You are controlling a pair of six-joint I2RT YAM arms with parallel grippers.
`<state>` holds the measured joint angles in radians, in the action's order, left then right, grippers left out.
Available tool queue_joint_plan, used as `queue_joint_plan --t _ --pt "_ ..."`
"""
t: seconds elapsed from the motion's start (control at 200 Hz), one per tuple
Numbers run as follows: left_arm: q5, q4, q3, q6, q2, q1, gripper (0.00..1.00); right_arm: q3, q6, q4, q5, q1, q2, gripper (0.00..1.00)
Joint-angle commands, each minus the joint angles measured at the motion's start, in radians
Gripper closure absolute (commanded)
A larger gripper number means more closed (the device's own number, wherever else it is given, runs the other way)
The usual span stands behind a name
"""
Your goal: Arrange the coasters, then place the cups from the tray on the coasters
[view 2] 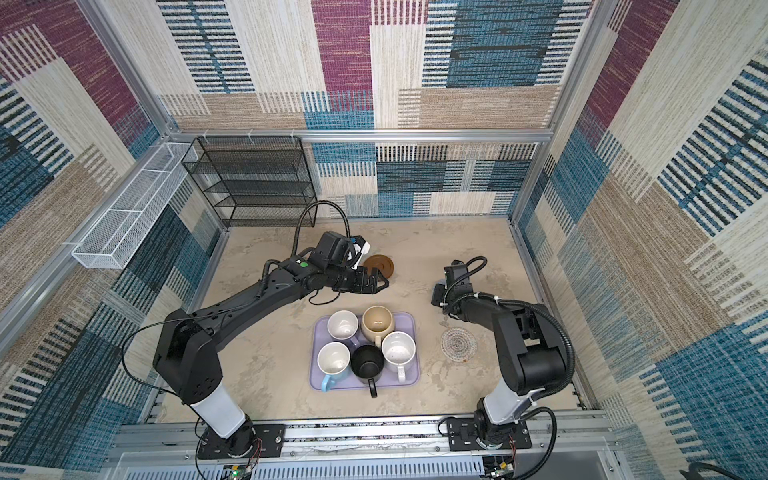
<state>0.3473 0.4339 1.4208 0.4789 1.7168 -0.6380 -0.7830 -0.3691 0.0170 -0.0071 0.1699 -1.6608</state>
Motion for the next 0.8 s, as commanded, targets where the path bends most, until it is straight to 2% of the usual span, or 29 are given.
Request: queue_joint_plan --t 0.0,0.26,0.536,0.796 --pt "0.015 -0.043 -0.013 -0.007 0.003 0.026 0.03 -0.036 0.011 0.023 -0.035 0.003 -0.051 0.50" --pt "0.044 -0.079 -0.036 0.003 0.013 0.075 0.03 -0.215 0.046 0.075 -0.065 0.026 -0.207 0.51" --pt "0.063 -0.118 -0.049 0.023 0.029 0.103 0.03 -0.430 0.069 0.156 -0.066 0.108 -0.357 0.51" --pt "0.074 -0.124 -0.055 0.026 0.037 0.111 0.03 -0.481 0.071 0.176 -0.058 0.124 -0.394 0.51"
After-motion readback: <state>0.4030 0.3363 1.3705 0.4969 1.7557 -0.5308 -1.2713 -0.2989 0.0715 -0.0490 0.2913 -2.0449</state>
